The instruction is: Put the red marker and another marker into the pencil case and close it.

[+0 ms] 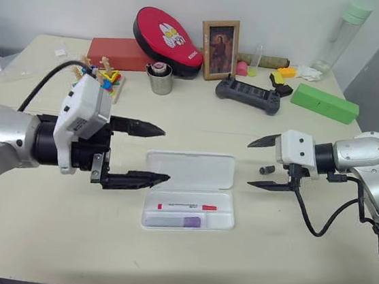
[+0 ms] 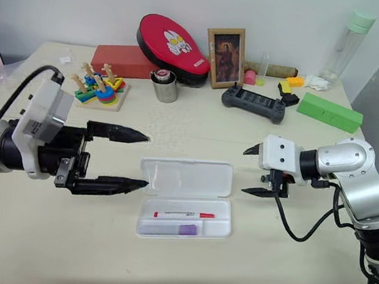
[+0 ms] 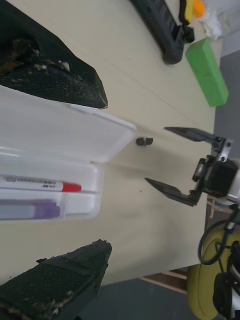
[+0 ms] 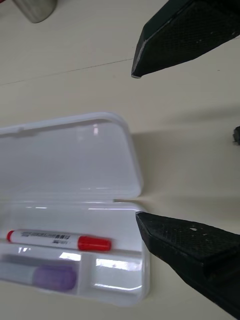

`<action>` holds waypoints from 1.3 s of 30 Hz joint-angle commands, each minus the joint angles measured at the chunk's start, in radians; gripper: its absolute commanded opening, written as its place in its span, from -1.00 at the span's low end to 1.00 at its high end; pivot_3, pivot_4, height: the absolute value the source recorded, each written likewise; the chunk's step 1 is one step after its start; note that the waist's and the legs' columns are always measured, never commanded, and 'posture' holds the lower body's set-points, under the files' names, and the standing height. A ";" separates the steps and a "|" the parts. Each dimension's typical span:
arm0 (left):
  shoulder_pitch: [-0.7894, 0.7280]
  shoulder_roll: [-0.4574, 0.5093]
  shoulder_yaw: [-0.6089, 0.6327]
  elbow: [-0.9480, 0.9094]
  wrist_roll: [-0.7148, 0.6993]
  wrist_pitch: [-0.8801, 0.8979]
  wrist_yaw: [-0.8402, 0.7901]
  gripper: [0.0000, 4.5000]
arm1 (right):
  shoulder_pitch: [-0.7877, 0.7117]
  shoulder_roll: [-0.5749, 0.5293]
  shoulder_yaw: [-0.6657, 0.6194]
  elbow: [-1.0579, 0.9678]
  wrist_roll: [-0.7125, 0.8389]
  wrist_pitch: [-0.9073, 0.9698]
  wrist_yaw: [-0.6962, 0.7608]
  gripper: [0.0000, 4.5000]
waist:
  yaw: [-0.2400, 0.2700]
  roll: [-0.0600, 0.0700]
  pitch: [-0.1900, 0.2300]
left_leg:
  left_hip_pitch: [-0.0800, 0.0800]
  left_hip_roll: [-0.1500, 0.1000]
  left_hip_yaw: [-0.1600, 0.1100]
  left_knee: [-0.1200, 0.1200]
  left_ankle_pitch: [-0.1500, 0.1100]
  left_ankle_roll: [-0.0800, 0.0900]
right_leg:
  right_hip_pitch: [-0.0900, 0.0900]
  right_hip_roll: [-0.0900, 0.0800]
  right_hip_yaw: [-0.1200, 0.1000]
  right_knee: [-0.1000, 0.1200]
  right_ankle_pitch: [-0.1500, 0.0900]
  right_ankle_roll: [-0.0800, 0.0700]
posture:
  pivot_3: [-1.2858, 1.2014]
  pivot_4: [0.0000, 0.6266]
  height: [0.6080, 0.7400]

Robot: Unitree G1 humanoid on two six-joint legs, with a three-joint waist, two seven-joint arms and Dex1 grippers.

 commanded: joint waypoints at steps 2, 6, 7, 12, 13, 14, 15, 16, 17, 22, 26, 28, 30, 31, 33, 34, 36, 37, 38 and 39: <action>-0.115 -0.021 -0.110 -0.049 0.017 -0.036 0.052 0.98 | 0.010 -0.017 -0.013 0.075 -0.058 -0.084 -0.009 1.00 | 0.000 0.000 0.000 | 0.000 0.000 0.000 0.000 0.000 0.000 | 0.000 0.000 0.000 0.000 0.000 0.000 | 0.03 -0.52 1.00; -0.195 -0.055 -0.219 -0.062 0.087 -0.080 0.063 0.98 | 0.006 0.004 -0.002 0.143 -0.093 -0.123 -0.018 1.00 | 0.001 0.000 0.000 | 0.000 0.000 0.000 0.000 0.000 0.000 | 0.000 0.000 0.000 0.000 0.000 0.000 | 0.03 -0.52 1.00; -0.208 -0.063 -0.237 -0.059 0.102 -0.088 0.063 0.98 | 0.005 0.010 0.000 0.160 -0.101 -0.132 -0.019 1.00 | 0.000 0.000 0.000 | 0.000 0.000 0.000 0.000 0.000 0.000 | 0.000 0.000 0.000 0.000 0.000 0.000 | 0.03 -0.52 1.00; -0.260 -0.098 -0.343 -0.024 0.210 -0.143 0.046 0.98 | -0.016 0.041 0.014 0.288 -0.153 -0.199 -0.031 1.00 | -0.003 0.000 0.000 | 0.000 0.000 0.000 0.000 0.000 0.000 | 0.000 0.000 0.000 0.000 0.000 0.000 | 0.03 -0.52 1.00; -0.271 -0.104 -0.365 -0.013 0.237 -0.157 0.043 0.98 | -0.022 0.052 0.013 0.316 -0.158 -0.215 -0.038 1.00 | -0.003 0.000 0.000 | 0.000 0.000 0.000 0.000 0.000 0.000 | 0.000 0.000 0.000 0.000 0.000 0.000 | 0.03 -0.52 1.00; -0.281 -0.109 -0.384 -0.002 0.264 -0.169 0.040 0.98 | -0.028 0.065 0.013 0.344 -0.162 -0.239 -0.045 1.00 | -0.003 0.000 0.000 | 0.000 0.000 0.000 0.001 0.000 0.000 | 0.000 0.000 0.000 0.000 0.000 0.000 | 0.03 -0.52 1.00; -0.289 -0.111 -0.404 0.007 0.294 -0.183 0.038 0.98 | -0.034 0.077 0.012 0.369 -0.166 -0.250 -0.049 1.00 | -0.003 0.000 0.000 | 0.000 0.000 0.000 0.001 0.000 0.000 | 0.000 0.000 0.000 0.000 0.000 0.000 | 0.03 -0.52 1.00; -0.297 -0.120 -0.423 0.013 0.319 -0.190 0.045 0.98 | -0.041 0.091 0.014 0.400 -0.175 -0.263 -0.060 1.00 | -0.003 0.000 0.000 | 0.000 0.000 0.000 0.001 0.000 0.000 | 0.000 0.000 0.000 0.000 0.000 0.000 | 0.03 -0.52 1.00; -0.301 -0.126 -0.437 0.015 0.335 -0.189 0.051 0.98 | -0.050 0.101 0.018 0.430 -0.187 -0.278 -0.067 1.00 | -0.003 0.000 0.000 | 0.000 0.000 0.000 0.001 0.000 0.000 | 0.000 0.000 0.000 0.000 0.000 0.000 | 0.03 -0.52 1.00; -0.296 -0.144 -0.477 0.011 0.403 -0.216 0.045 0.98 | -0.068 0.132 0.030 0.523 -0.216 -0.325 -0.068 1.00 | -0.002 0.000 0.000 | 0.000 0.000 0.001 0.001 0.000 0.000 | 0.001 0.000 0.000 -0.001 0.000 0.000 | 0.03 -0.52 1.00; -0.297 -0.138 -0.500 0.017 0.464 -0.233 0.039 0.98 | -0.078 0.147 0.035 0.579 -0.233 -0.352 -0.067 1.00 | -0.003 0.000 0.000 | 0.000 0.000 0.001 0.001 0.000 0.000 | 0.001 0.000 0.000 -0.001 0.000 0.000 | 0.03 -0.52 1.00; -0.297 -0.140 -0.502 0.015 0.477 -0.237 0.031 0.98 | -0.083 0.153 0.032 0.596 -0.238 -0.358 -0.065 1.00 | -0.002 0.000 0.000 | 0.000 0.000 0.001 0.001 0.000 0.000 | 0.001 0.000 0.000 -0.001 0.000 0.000 | 0.03 -0.52 1.00; -0.295 -0.135 -0.510 0.012 0.503 -0.249 0.019 0.98 | -0.087 0.157 0.030 0.607 -0.240 -0.358 -0.062 1.00 | -0.003 0.000 0.000 | 0.000 0.000 0.001 0.001 0.000 0.000 | 0.001 0.000 0.000 -0.001 0.000 0.000 | 0.03 -0.52 1.00; -0.292 -0.133 -0.513 0.012 0.514 -0.255 0.012 0.98 | -0.089 0.158 0.029 0.613 -0.240 -0.357 -0.061 1.00 | -0.003 0.000 0.000 | 0.000 0.000 0.001 0.001 0.000 0.000 | 0.001 0.000 0.000 -0.001 0.000 0.000 | 0.03 -0.52 1.00; -0.284 -0.130 -0.515 0.012 0.529 -0.268 -0.002 0.98 | -0.089 0.161 0.029 0.619 -0.237 -0.346 -0.052 1.00 | -0.003 0.000 0.000 | 0.000 0.000 0.001 0.001 0.000 0.000 | 0.001 0.000 0.000 -0.001 0.000 0.000 | 0.03 -0.52 1.00; -0.280 -0.128 -0.517 0.013 0.539 -0.277 -0.009 0.98 | -0.088 0.164 0.025 0.622 -0.230 -0.338 -0.049 1.00 | -0.003 0.000 0.000 | 0.000 0.000 0.001 0.001 0.000 0.000 | 0.001 0.000 0.000 -0.001 0.000 0.000 | 0.03 -0.52 1.00; -0.275 -0.131 -0.517 0.016 0.548 -0.284 -0.017 0.98 | -0.090 0.167 0.024 0.634 -0.228 -0.323 -0.042 1.00 | -0.003 0.000 0.000 | 0.000 0.000 0.001 0.001 0.000 0.000 | 0.001 0.000 0.000 -0.001 0.000 0.000 | 0.03 -0.52 1.00; -0.274 -0.134 -0.515 0.016 0.552 -0.285 -0.020 0.98 | -0.090 0.169 0.023 0.638 -0.225 -0.316 -0.039 1.00 | -0.003 0.000 0.000 | 0.000 0.000 0.001 0.001 0.000 0.000 | 0.001 0.000 0.000 -0.001 0.000 0.000 | 0.03 -0.52 1.00; -0.274 -0.137 -0.515 0.018 0.555 -0.284 -0.022 0.98 | -0.094 0.171 0.023 0.645 -0.224 -0.300 -0.036 1.00 | -0.003 0.000 0.000 | 0.000 0.000 0.001 0.001 0.000 0.000 | 0.001 0.000 0.000 0.000 0.000 0.000 | 0.03 -0.52 1.00; -0.274 -0.140 -0.515 0.019 0.560 -0.285 -0.023 0.98 | -0.096 0.173 0.022 0.649 -0.223 -0.288 -0.034 1.00 | -0.003 0.000 0.000 | 0.000 0.000 0.001 0.001 0.000 0.000 | 0.001 0.000 0.000 0.000 0.000 0.000 | 0.03 -0.52 1.00</action>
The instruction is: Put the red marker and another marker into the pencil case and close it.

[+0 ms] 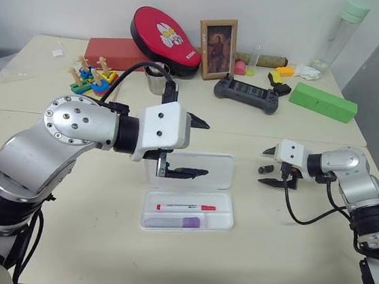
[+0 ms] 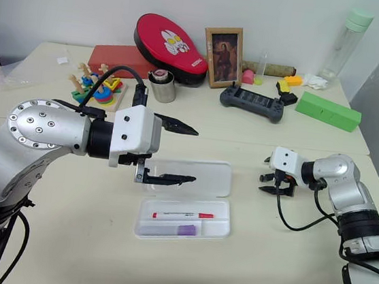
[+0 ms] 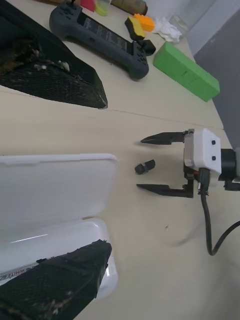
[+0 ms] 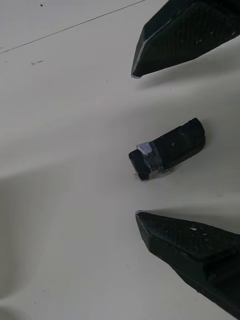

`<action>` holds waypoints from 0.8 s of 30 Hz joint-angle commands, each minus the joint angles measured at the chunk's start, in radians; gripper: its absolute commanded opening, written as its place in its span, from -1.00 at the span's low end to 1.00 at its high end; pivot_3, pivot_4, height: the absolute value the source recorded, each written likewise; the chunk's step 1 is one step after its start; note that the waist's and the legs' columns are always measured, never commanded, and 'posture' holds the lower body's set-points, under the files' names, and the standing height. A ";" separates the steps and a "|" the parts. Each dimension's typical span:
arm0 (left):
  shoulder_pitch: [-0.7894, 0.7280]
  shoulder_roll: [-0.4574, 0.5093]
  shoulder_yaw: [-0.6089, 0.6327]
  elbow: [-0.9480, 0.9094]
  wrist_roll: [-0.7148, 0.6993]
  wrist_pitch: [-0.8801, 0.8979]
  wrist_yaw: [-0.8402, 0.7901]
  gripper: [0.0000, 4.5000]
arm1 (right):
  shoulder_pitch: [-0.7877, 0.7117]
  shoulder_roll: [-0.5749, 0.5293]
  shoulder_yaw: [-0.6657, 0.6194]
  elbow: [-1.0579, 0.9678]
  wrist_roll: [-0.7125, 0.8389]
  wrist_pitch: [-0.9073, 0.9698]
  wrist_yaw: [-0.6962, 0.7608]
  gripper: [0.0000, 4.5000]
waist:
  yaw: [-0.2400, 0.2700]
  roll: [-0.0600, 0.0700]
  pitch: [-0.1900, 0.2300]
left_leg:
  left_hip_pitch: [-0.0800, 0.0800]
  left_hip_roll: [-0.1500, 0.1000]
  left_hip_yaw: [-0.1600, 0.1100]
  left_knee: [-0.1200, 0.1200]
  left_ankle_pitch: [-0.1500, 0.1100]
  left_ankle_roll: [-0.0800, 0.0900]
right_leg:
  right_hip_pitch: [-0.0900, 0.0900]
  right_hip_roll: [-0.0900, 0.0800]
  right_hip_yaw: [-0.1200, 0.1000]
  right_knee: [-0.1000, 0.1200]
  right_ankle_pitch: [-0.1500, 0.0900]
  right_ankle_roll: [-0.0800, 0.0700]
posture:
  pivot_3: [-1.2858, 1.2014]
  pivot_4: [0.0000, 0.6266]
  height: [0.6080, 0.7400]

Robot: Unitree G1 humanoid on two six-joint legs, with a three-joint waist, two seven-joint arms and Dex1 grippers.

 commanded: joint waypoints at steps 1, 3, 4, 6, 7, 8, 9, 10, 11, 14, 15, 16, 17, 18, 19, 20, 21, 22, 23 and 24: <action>-0.003 -0.003 0.001 -0.003 0.030 -0.024 -0.007 0.98 | -0.023 0.004 -0.018 0.023 0.013 0.048 0.018 1.00 | 0.000 0.000 0.000 | 0.000 0.000 0.000 0.000 0.000 0.000 | 0.000 0.000 0.000 0.000 0.000 0.000 | 0.03 -0.52 1.00; -0.001 -0.007 -0.001 -0.004 0.036 -0.024 -0.006 1.00 | -0.029 0.008 -0.020 0.037 0.012 0.070 0.018 0.92 | 0.000 0.000 0.000 | 0.000 0.000 0.000 0.001 0.000 0.000 | 0.000 0.000 0.000 0.000 0.000 0.000 | 0.03 -0.52 1.00; -0.001 -0.010 -0.001 -0.003 0.039 -0.024 -0.006 1.00 | -0.032 0.010 -0.021 0.046 0.013 0.083 0.020 0.84 | 0.000 0.000 0.000 | 0.000 0.000 0.000 0.001 0.000 0.000 | 0.000 0.000 0.000 0.001 0.000 0.000 | 0.03 -0.52 1.00; -0.003 -0.016 0.001 -0.003 0.040 -0.021 -0.005 1.00 | -0.037 0.014 -0.024 0.060 0.019 0.106 0.026 0.68 | 0.000 0.000 0.000 | 0.000 0.000 0.000 0.002 0.000 0.000 | 0.001 0.000 0.000 0.001 0.000 0.000 | 0.03 -0.52 1.00; -0.004 -0.018 0.003 -0.003 0.041 -0.019 -0.005 1.00 | -0.038 0.015 -0.025 0.063 0.021 0.114 0.031 0.57 | 0.000 0.000 0.000 | 0.000 0.000 0.000 0.002 0.000 0.000 | 0.001 0.000 0.000 0.001 0.000 0.000 | 0.03 -0.52 1.00; -0.006 -0.020 0.004 -0.002 0.041 -0.017 -0.004 1.00 | -0.038 0.015 -0.025 0.066 0.022 0.120 0.034 0.47 | 0.000 0.000 0.000 | 0.000 0.000 0.000 0.003 0.000 0.000 | 0.001 0.000 0.000 0.002 0.000 0.000 | 0.03 -0.52 1.00; -0.007 -0.021 0.006 -0.001 0.041 -0.015 -0.004 1.00 | -0.039 0.015 -0.025 0.071 0.023 0.122 0.034 0.38 | 0.001 0.000 0.000 | 0.000 0.000 0.000 0.004 0.000 0.000 | 0.001 0.000 0.000 0.002 0.000 0.000 | 0.03 -0.52 1.00; -0.008 -0.022 0.006 -0.001 0.042 -0.014 -0.005 1.00 | -0.040 0.015 -0.025 0.074 0.023 0.123 0.035 0.29 | 0.001 0.000 0.000 | 0.000 0.000 0.000 0.005 0.000 0.000 | 0.001 0.000 0.000 0.002 0.000 0.001 | 0.03 -0.52 1.00; -0.008 -0.023 0.007 0.000 0.043 -0.014 -0.005 1.00 | -0.041 0.015 -0.025 0.076 0.025 0.126 0.037 0.18 | 0.001 0.000 0.000 | 0.000 0.000 -0.001 0.005 0.000 0.000 | 0.002 0.000 0.000 0.003 0.000 0.001 | 0.03 -0.52 1.00; -0.007 -0.023 0.013 -0.003 0.040 -0.009 -0.006 1.00 | -0.040 0.013 -0.026 0.075 0.033 0.135 0.042 -0.12 | 0.001 0.000 0.000 | 0.000 0.000 -0.001 0.008 0.000 0.000 | 0.003 0.000 0.000 0.003 0.001 0.002 | 0.03 -0.52 1.00; -0.006 -0.023 0.013 -0.004 0.040 -0.008 -0.006 1.00 | -0.040 0.012 -0.026 0.074 0.033 0.137 0.042 -0.22 | 0.001 0.000 0.000 | 0.000 0.000 -0.001 0.008 0.000 0.000 | 0.003 0.000 0.000 0.003 0.001 0.002 | 0.03 -0.52 1.00; -0.007 -0.023 0.014 -0.003 0.040 -0.007 -0.005 1.00 | -0.041 0.011 -0.027 0.074 0.035 0.138 0.044 -0.33 | 0.001 0.000 0.000 | 0.000 0.000 -0.001 0.008 0.000 0.000 | 0.004 0.000 0.000 0.003 0.001 0.003 | 0.03 -0.52 1.00; -0.007 -0.024 0.015 -0.001 0.040 -0.006 -0.003 1.00 | -0.041 0.009 -0.027 0.073 0.032 0.136 0.043 -0.42 | 0.001 0.000 0.000 | 0.000 0.000 -0.001 0.008 0.000 0.001 | 0.004 0.000 0.000 0.003 0.001 0.003 | 0.03 -0.52 1.00; -0.007 -0.025 0.015 0.001 0.041 -0.005 -0.002 1.00 | -0.041 0.007 -0.027 0.072 0.030 0.134 0.042 -0.52 | 0.001 0.000 0.000 | 0.000 0.000 -0.001 0.008 0.000 0.001 | 0.004 0.000 0.000 0.003 0.001 0.003 | 0.03 -0.52 1.00; -0.007 -0.025 0.015 0.002 0.041 -0.004 -0.001 1.00 | -0.041 0.006 -0.027 0.071 0.029 0.133 0.041 -0.60 | 0.000 0.000 0.000 | 0.000 0.000 -0.001 0.008 0.000 0.001 | 0.004 0.000 0.000 0.003 0.001 0.003 | 0.03 -0.52 1.00; -0.007 -0.026 0.015 0.002 0.040 -0.005 -0.002 1.00 | -0.041 0.006 -0.030 0.067 0.033 0.141 0.045 -0.69 | 0.000 0.000 0.000 | 0.000 0.000 -0.001 0.008 0.000 0.001 | 0.004 0.000 0.000 0.003 0.001 0.003 | 0.03 -0.52 1.00; -0.008 -0.026 0.015 0.001 0.038 -0.003 -0.002 1.00 | -0.041 0.004 -0.032 0.061 0.038 0.149 0.051 -0.77 | 0.000 0.000 0.000 | 0.000 0.000 -0.001 0.008 0.000 0.001 | 0.004 0.000 0.000 0.002 0.001 0.003 | 0.03 -0.52 1.00; -0.009 -0.027 0.016 0.000 0.037 -0.003 -0.002 1.00 | -0.040 0.002 -0.033 0.055 0.040 0.150 0.055 -0.83 | 0.000 0.000 0.000 | 0.000 0.000 -0.001 0.008 0.000 0.001 | 0.004 0.000 0.000 0.002 0.001 0.003 | 0.03 -0.52 1.00; -0.010 -0.028 0.016 0.000 0.036 -0.003 -0.002 1.00 | -0.038 0.000 -0.034 0.049 0.043 0.150 0.058 -0.87 | 0.000 0.000 0.000 | 0.000 0.000 -0.001 0.008 0.000 0.001 | 0.003 0.000 0.000 0.002 0.001 0.003 | 0.03 -0.52 1.00; -0.010 -0.028 0.017 0.001 0.036 -0.002 -0.002 1.00 | -0.036 -0.002 -0.034 0.045 0.044 0.149 0.059 -0.87 | 0.001 0.000 0.000 | 0.000 0.000 -0.001 0.008 0.000 0.001 | 0.003 0.000 0.000 0.002 0.001 0.003 | 0.03 -0.52 1.00</action>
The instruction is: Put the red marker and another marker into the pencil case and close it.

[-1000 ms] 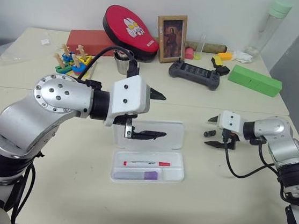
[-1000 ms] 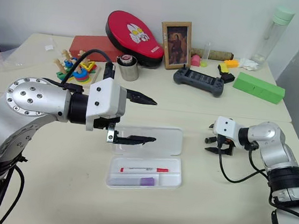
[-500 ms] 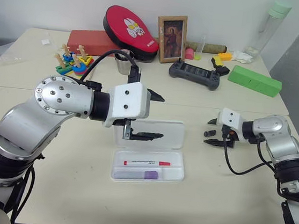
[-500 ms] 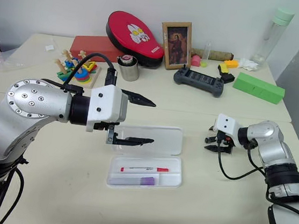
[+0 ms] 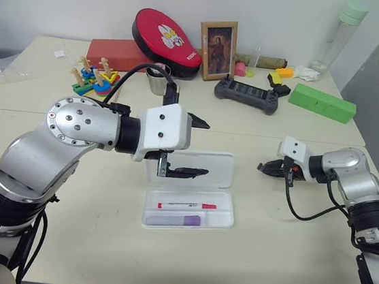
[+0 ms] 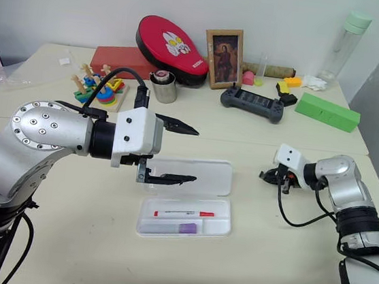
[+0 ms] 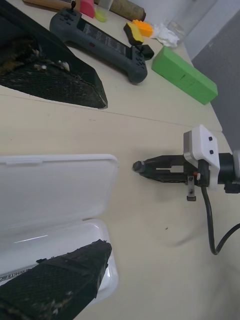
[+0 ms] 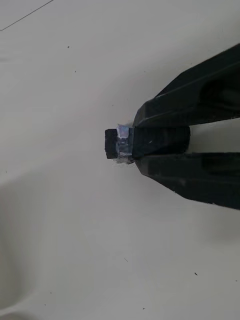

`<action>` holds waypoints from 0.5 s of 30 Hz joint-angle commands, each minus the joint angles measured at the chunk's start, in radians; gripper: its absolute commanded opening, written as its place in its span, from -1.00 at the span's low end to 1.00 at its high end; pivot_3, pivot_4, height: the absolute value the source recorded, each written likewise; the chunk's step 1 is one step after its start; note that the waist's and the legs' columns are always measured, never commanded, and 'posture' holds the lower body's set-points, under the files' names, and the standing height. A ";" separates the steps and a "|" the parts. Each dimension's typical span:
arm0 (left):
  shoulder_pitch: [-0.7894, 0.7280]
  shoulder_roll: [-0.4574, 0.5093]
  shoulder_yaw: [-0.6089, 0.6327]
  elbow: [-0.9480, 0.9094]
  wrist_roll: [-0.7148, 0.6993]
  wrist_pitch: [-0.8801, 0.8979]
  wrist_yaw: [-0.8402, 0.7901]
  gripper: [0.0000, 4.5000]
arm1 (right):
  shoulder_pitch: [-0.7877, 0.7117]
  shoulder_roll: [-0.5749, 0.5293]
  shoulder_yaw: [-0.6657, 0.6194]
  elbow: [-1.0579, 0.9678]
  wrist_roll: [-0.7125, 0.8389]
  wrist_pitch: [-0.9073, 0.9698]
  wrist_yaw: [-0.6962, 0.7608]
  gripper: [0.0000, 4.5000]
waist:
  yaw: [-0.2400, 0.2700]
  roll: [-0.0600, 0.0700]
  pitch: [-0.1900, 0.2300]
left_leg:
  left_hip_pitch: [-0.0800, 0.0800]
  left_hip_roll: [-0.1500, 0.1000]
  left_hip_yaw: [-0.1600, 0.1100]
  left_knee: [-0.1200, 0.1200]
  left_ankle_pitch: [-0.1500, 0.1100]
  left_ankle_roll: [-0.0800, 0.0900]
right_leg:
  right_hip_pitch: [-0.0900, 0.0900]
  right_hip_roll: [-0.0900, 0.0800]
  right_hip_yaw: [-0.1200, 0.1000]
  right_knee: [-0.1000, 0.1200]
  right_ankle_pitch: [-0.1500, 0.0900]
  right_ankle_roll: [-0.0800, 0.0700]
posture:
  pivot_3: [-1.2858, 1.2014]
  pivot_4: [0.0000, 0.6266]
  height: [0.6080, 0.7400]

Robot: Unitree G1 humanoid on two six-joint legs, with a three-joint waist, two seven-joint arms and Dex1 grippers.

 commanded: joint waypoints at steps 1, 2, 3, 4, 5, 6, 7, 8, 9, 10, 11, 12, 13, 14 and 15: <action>-0.011 -0.005 0.017 -0.007 0.004 -0.001 0.000 1.00 | -0.005 -0.019 -0.024 -0.032 0.009 0.005 0.016 -0.87 | 0.000 0.000 0.000 | 0.000 0.000 0.000 0.000 0.000 0.000 | 0.000 0.000 0.000 0.000 0.000 0.000 | 0.03 -0.52 1.00; -0.009 -0.007 0.020 -0.006 0.002 0.001 0.002 1.00 | 0.002 -0.024 -0.025 -0.045 0.013 0.006 0.022 -0.87 | 0.000 0.000 0.000 | 0.000 0.000 0.000 0.000 0.000 0.000 | 0.000 0.000 0.000 0.000 0.000 0.000 | 0.03 -0.52 1.00; -0.007 -0.008 0.022 -0.005 0.000 0.003 0.004 1.00 | 0.007 -0.027 -0.025 -0.055 0.016 0.006 0.026 -0.87 | 0.000 0.000 0.000 | 0.000 0.000 0.000 0.000 0.000 0.000 | 0.000 0.000 0.000 0.000 0.000 0.000 | 0.03 -0.52 1.00; -0.006 -0.009 0.029 -0.005 -0.008 0.010 0.006 1.00 | 0.011 -0.029 -0.031 -0.074 0.025 0.012 0.029 -0.87 | 0.000 0.000 0.000 | 0.000 0.000 0.000 0.000 0.000 0.000 | 0.000 0.000 0.000 0.000 0.000 0.000 | 0.03 -0.52 1.00; -0.003 -0.008 0.042 -0.008 -0.022 0.020 0.006 1.00 | 0.017 -0.032 -0.037 -0.097 0.031 0.010 0.031 -0.87 | 0.000 0.000 0.000 | 0.000 0.000 0.000 0.000 0.000 0.000 | 0.000 0.000 0.000 0.000 0.000 0.000 | 0.03 -0.52 1.00; -0.001 -0.008 0.051 -0.012 -0.032 0.027 0.005 1.00 | 0.023 -0.036 -0.041 -0.113 0.031 0.002 0.027 -0.87 | 0.000 0.000 0.000 | 0.000 0.000 0.000 0.000 0.000 0.000 | 0.000 0.000 0.000 0.000 0.000 0.000 | 0.03 -0.52 1.00; 0.007 -0.005 0.060 -0.019 -0.040 0.029 0.003 1.00 | 0.031 -0.043 -0.043 -0.136 0.019 -0.012 0.011 -0.87 | -0.001 0.000 0.000 | 0.000 0.000 0.000 0.000 0.000 0.000 | 0.000 0.000 0.000 0.000 0.000 0.000 | 0.03 -0.52 1.00; 0.023 0.002 0.073 -0.032 -0.056 0.033 -0.004 1.00 | 0.048 -0.056 -0.048 -0.180 0.022 -0.011 0.013 -0.87 | -0.001 0.000 0.000 | 0.000 0.000 0.000 0.000 0.000 0.000 | 0.000 0.000 0.000 0.000 0.000 0.000 | 0.03 -0.52 1.00; 0.039 0.010 0.087 -0.045 -0.077 0.042 -0.012 1.00 | 0.067 -0.070 -0.056 -0.236 0.038 0.007 0.028 -0.87 | 0.000 0.000 0.000 | 0.000 0.000 0.000 0.000 0.000 0.000 | 0.000 0.000 0.000 0.000 0.000 0.000 | 0.03 -0.52 1.00; 0.052 0.015 0.100 -0.057 -0.096 0.052 -0.016 1.00 | 0.086 -0.083 -0.065 -0.288 0.057 0.029 0.045 -0.87 | 0.000 0.000 0.000 | 0.000 0.000 0.000 -0.001 0.000 0.000 | 0.000 0.000 0.000 0.000 0.000 0.000 | 0.03 -0.52 1.00; 0.063 0.018 0.115 -0.066 -0.111 0.061 -0.015 1.00 | 0.106 -0.096 -0.076 -0.351 0.079 0.051 0.060 -0.87 | 0.001 0.001 0.000 | 0.000 0.000 0.000 -0.001 0.000 0.000 | 0.000 0.000 0.000 0.000 0.000 0.000 | 0.03 -0.52 1.00; 0.070 0.020 0.127 -0.071 -0.120 0.069 -0.010 1.00 | 0.126 -0.104 -0.087 -0.418 0.102 0.072 0.067 -0.87 | 0.001 0.001 0.000 | 0.000 0.000 0.000 -0.001 0.000 0.000 | -0.001 0.000 0.000 0.000 0.000 0.000 | 0.03 -0.52 1.00; 0.075 0.021 0.136 -0.071 -0.123 0.072 -0.004 1.00 | 0.144 -0.111 -0.095 -0.483 0.126 0.093 0.071 -0.87 | 0.002 0.001 0.000 | 0.000 0.000 0.000 -0.001 0.000 0.000 | -0.001 0.000 0.000 0.000 0.000 0.000 | 0.03 -0.52 1.00; 0.080 0.021 0.143 -0.068 -0.120 0.071 0.003 1.00 | 0.163 -0.120 -0.099 -0.558 0.151 0.128 0.076 -0.87 | 0.002 0.001 0.000 | 0.000 0.000 0.000 -0.001 0.000 0.000 | -0.001 0.000 0.000 0.000 0.000 0.000 | 0.03 -0.52 1.00; 0.082 0.020 0.144 -0.064 -0.115 0.070 0.009 1.00 | 0.177 -0.124 -0.103 -0.614 0.174 0.155 0.081 -0.87 | 0.002 0.001 0.000 | 0.000 0.000 0.000 -0.001 0.000 0.000 | -0.001 0.000 0.000 0.000 0.000 0.000 | 0.03 -0.52 1.00</action>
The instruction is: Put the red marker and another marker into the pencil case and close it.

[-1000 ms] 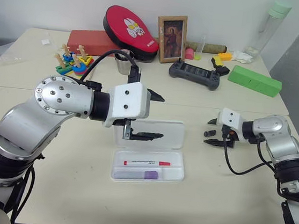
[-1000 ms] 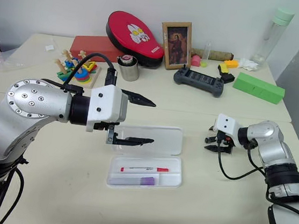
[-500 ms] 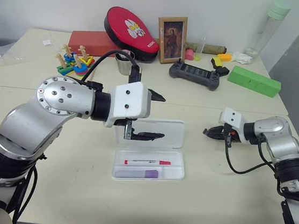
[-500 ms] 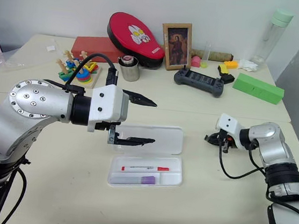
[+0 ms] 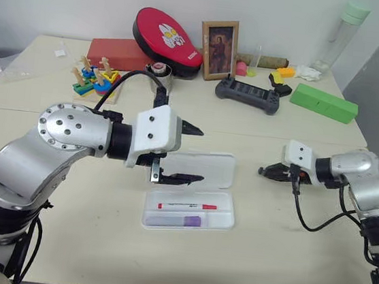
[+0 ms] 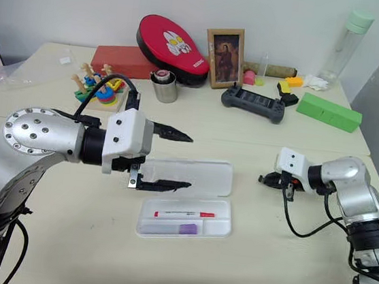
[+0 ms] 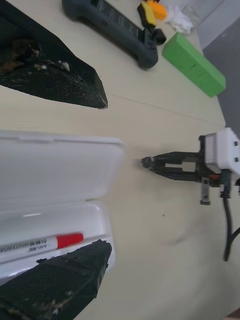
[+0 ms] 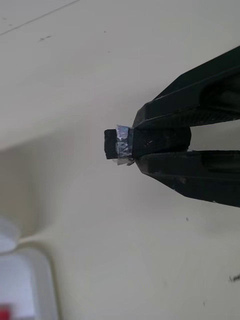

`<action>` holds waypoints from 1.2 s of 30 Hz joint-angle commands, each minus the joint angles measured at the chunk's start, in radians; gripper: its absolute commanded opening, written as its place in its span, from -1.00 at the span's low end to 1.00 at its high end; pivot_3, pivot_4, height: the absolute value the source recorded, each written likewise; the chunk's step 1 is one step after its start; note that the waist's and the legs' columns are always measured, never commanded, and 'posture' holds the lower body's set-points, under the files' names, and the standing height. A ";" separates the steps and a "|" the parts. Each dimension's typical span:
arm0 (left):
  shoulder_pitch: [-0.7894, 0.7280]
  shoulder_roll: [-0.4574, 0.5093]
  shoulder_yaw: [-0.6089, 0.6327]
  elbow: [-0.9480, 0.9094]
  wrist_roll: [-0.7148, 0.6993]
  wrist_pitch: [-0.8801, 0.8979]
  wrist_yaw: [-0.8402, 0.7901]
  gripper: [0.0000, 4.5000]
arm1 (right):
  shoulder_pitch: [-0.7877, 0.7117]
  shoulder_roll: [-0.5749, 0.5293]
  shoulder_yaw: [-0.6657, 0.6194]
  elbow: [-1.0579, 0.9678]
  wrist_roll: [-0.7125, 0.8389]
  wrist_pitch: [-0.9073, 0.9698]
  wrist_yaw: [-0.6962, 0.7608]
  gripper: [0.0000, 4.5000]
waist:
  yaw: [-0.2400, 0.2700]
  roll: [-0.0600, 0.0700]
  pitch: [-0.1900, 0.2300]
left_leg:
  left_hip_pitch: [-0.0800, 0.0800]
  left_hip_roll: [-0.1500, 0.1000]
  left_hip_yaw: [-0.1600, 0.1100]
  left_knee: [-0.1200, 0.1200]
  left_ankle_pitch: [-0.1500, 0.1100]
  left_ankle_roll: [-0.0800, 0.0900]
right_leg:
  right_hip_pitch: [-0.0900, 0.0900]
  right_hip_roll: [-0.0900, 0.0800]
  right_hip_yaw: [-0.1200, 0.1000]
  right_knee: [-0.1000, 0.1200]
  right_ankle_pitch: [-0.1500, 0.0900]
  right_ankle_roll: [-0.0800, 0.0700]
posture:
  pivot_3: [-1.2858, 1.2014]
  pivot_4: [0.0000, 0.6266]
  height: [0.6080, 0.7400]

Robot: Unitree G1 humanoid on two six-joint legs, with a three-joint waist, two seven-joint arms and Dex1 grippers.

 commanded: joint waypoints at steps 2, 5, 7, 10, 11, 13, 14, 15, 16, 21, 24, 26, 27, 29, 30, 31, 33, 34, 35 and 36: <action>0.001 0.008 0.049 -0.015 -0.003 -0.008 0.027 1.00 | 0.038 -0.026 -0.045 -0.281 0.119 0.133 0.018 -0.87 | -0.001 0.000 0.000 | 0.000 0.000 0.000 0.000 0.000 0.000 | 0.000 0.000 0.000 0.000 0.000 0.000 | 0.03 -0.52 1.00; 0.003 0.004 0.036 -0.008 0.007 -0.020 0.032 1.00 | 0.039 -0.015 -0.039 -0.375 0.166 0.212 -0.003 -0.87 | 0.001 0.000 0.000 | 0.000 0.000 0.000 0.001 0.000 0.000 | 0.001 0.000 0.000 0.000 0.000 0.000 | 0.03 -0.52 1.00; 0.003 -0.002 0.027 -0.001 0.015 -0.030 0.034 1.00 | 0.040 0.001 -0.021 -0.439 0.195 0.260 -0.016 -0.87 | 0.002 0.000 0.000 | 0.000 0.000 0.000 0.001 0.000 0.000 | 0.001 0.000 0.000 0.000 0.000 0.000 | 0.03 -0.52 1.00; -0.013 -0.017 0.004 0.038 0.043 -0.069 0.021 1.00 | 0.056 0.041 0.038 -0.483 0.221 0.311 -0.026 -0.87 | 0.003 0.000 0.000 | 0.000 0.000 0.000 0.001 0.000 0.000 | 0.001 0.000 0.000 0.000 0.000 0.000 | 0.03 -0.52 1.00; -0.021 -0.019 -0.005 0.055 0.055 -0.080 0.015 1.00 | 0.067 0.058 0.046 -0.497 0.249 0.343 -0.029 -0.87 | 0.003 0.000 0.000 | 0.000 0.000 0.000 0.001 0.000 0.000 | 0.001 0.000 0.000 0.000 0.000 0.000 | 0.03 -0.52 1.00; -0.033 -0.020 -0.013 0.076 0.064 -0.092 0.002 1.00 | 0.087 0.068 0.056 -0.521 0.286 0.384 -0.027 -0.87 | 0.004 0.000 0.000 | 0.000 0.000 -0.001 0.001 0.000 0.000 | 0.001 0.000 0.000 0.000 0.000 0.000 | 0.03 -0.52 1.00; -0.037 -0.020 -0.016 0.083 0.066 -0.095 -0.003 1.00 | 0.092 0.070 0.059 -0.526 0.293 0.397 -0.031 -0.87 | 0.004 0.000 0.000 | 0.000 0.000 -0.001 0.001 0.000 0.000 | 0.001 0.000 0.000 0.000 0.000 0.000 | 0.03 -0.52 1.00; -0.042 -0.020 -0.019 0.089 0.069 -0.100 -0.008 1.00 | 0.095 0.071 0.064 -0.527 0.291 0.401 -0.039 -0.87 | 0.005 0.000 0.000 | 0.000 0.000 -0.001 0.001 0.000 0.000 | 0.001 0.000 0.000 0.000 0.000 0.000 | 0.03 -0.52 1.00; -0.046 -0.019 -0.022 0.095 0.072 -0.105 -0.013 1.00 | 0.099 0.074 0.071 -0.528 0.289 0.404 -0.048 -0.87 | 0.005 0.000 0.000 | 0.000 0.000 -0.001 0.001 0.000 0.000 | 0.001 0.000 0.000 0.000 0.000 0.000 | 0.03 -0.52 1.00; -0.060 -0.020 -0.030 0.116 0.080 -0.118 -0.030 1.00 | 0.115 0.080 0.095 -0.534 0.279 0.409 -0.069 -0.87 | 0.006 0.000 0.000 | 0.000 0.000 -0.001 0.001 0.000 0.000 | 0.000 0.000 0.000 0.000 0.000 0.000 | 0.03 -0.52 1.00; -0.073 -0.020 -0.031 0.129 0.084 -0.122 -0.042 1.00 | 0.128 0.087 0.124 -0.528 0.255 0.415 -0.100 -0.87 | 0.006 0.000 0.000 | 0.000 0.000 -0.001 0.001 0.000 0.000 | 0.000 0.000 0.000 -0.001 0.000 0.000 | 0.03 -0.52 1.00; -0.079 -0.018 -0.031 0.137 0.087 -0.125 -0.048 1.00 | 0.137 0.086 0.144 -0.519 0.235 0.410 -0.117 -0.87 | 0.005 0.000 0.000 | 0.000 0.000 -0.001 0.001 0.000 0.000 | 0.000 0.000 0.000 0.000 0.000 0.000 | 0.03 -0.52 1.00; -0.081 -0.015 -0.032 0.140 0.091 -0.127 -0.050 1.00 | 0.140 0.085 0.151 -0.516 0.231 0.408 -0.122 -0.87 | 0.005 0.000 0.000 | 0.000 0.000 -0.001 0.001 0.000 0.000 | 0.000 0.000 0.000 0.000 0.000 0.000 | 0.03 -0.52 1.00; -0.087 -0.012 -0.034 0.155 0.109 -0.139 -0.054 1.00 | 0.146 0.083 0.165 -0.508 0.220 0.398 -0.125 -0.87 | 0.006 0.000 0.000 | 0.000 0.000 -0.001 0.001 0.000 0.000 | 0.000 0.000 0.000 0.000 0.000 0.000 | 0.03 -0.52 1.00; -0.089 -0.012 -0.035 0.161 0.114 -0.143 -0.056 1.00 | 0.148 0.082 0.172 -0.504 0.213 0.391 -0.125 -0.87 | 0.005 0.000 0.000 | 0.000 0.000 -0.001 0.001 0.000 0.000 | 0.000 0.000 0.000 0.000 0.000 0.000 | 0.03 -0.52 1.00; -0.089 -0.012 -0.034 0.165 0.116 -0.147 -0.059 1.00 | 0.150 0.082 0.178 -0.501 0.207 0.386 -0.125 -0.87 | 0.005 0.000 0.000 | 0.000 0.000 -0.001 0.001 0.000 0.000 | 0.000 0.000 0.000 0.000 0.000 0.000 | 0.03 -0.52 1.00; -0.090 -0.012 -0.032 0.167 0.118 -0.148 -0.063 1.00 | 0.153 0.079 0.190 -0.492 0.193 0.371 -0.125 -0.87 | 0.005 0.000 0.000 | 0.000 0.000 -0.001 0.001 0.000 0.000 | 0.000 0.000 0.000 0.000 0.000 0.000 | 0.03 -0.52 1.00; -0.092 -0.012 -0.031 0.168 0.118 -0.147 -0.064 1.00 | 0.155 0.075 0.200 -0.483 0.179 0.356 -0.127 -0.87 | 0.005 0.000 0.000 | 0.000 0.000 -0.001 0.001 0.000 0.000 | 0.000 0.000 0.000 0.000 0.000 0.000 | 0.03 -0.52 1.00; -0.094 -0.013 -0.030 0.170 0.118 -0.147 -0.064 1.00 | 0.156 0.074 0.207 -0.474 0.168 0.343 -0.127 -0.87 | 0.005 0.000 0.000 | 0.000 0.000 -0.001 0.001 0.000 0.000 | 0.000 0.000 0.000 -0.001 0.000 0.000 | 0.03 -0.52 1.00; -0.097 -0.014 -0.030 0.171 0.119 -0.147 -0.063 1.00 | 0.158 0.071 0.214 -0.466 0.154 0.326 -0.125 -0.87 | 0.005 0.000 0.000 | 0.000 0.000 -0.001 0.001 0.000 0.000 | 0.000 0.000 0.000 -0.001 0.000 0.000 | 0.03 -0.52 1.00</action>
